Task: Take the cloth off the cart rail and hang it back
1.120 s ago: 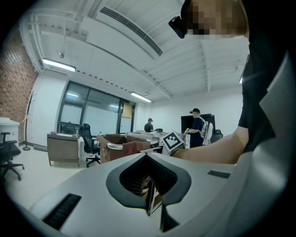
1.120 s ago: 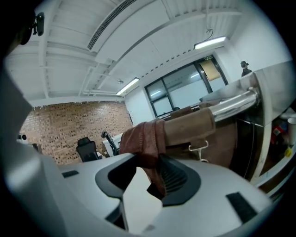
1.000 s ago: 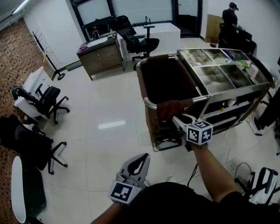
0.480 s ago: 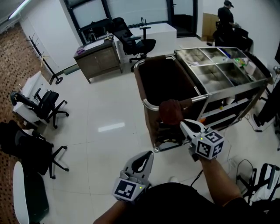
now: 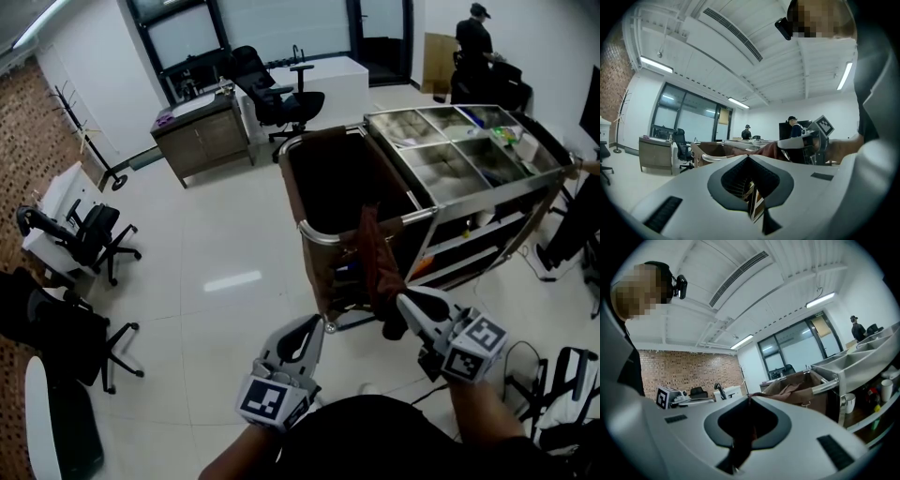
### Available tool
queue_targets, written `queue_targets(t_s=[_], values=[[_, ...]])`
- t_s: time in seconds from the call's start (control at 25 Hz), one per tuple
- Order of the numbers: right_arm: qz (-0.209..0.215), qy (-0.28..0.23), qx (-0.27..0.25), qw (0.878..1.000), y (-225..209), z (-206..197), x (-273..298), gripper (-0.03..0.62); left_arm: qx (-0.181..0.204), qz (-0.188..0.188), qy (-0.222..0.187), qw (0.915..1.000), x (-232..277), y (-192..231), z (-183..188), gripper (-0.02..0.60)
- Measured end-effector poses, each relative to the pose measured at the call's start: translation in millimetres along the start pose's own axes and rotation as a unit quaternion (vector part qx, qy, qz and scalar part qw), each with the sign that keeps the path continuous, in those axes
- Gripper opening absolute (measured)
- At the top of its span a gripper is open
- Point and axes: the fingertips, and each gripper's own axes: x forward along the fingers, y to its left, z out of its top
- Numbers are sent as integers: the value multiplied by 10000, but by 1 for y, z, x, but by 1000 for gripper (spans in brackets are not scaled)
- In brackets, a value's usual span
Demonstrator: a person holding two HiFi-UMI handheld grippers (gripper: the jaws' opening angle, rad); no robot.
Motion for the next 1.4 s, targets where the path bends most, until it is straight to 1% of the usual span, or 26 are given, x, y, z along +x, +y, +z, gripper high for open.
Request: queue_targets(t_s=[0.16, 0.28, 0.44, 0.6, 0.76, 0.88, 1.04, 1.16, 1.24, 1.4], values=[[29, 102, -30, 9999, 10, -13, -15, 29, -7, -96, -79, 9999, 5, -1, 6, 0], [154, 90, 144, 9997, 21, -20, -20, 29, -8, -157, -94, 9998, 6, -3, 6, 0], [124, 216, 217, 9995, 25, -31, -25, 28, -7, -239, -69, 9997, 6, -5, 5, 0], [186, 113, 279, 9994, 29, -27, -25, 28, 63, -258, -74, 9996, 6, -7, 7, 0], [91, 216, 228, 9995, 24, -35, -25, 28, 83, -290, -119, 9995, 6, -10, 10, 0], [161, 84, 248, 9995, 30, -30, -21, 28, 92, -268, -128, 9995, 2, -8, 10, 0], [323, -74, 267, 9991, 38, -21, -14, 28, -32, -288, -14, 9996, -3, -7, 5, 0], [206, 84, 148, 9996, 30, -28, -14, 28, -51, -301, -28, 9995, -4, -5, 4, 0], [224, 67, 148, 9996, 30, -26, -14, 28, -74, -315, -107, 9994, -4, -5, 6, -2], [181, 125, 59, 9997, 28, -25, -14, 28, 33, -237, -77, 9997, -3, -4, 4, -2]])
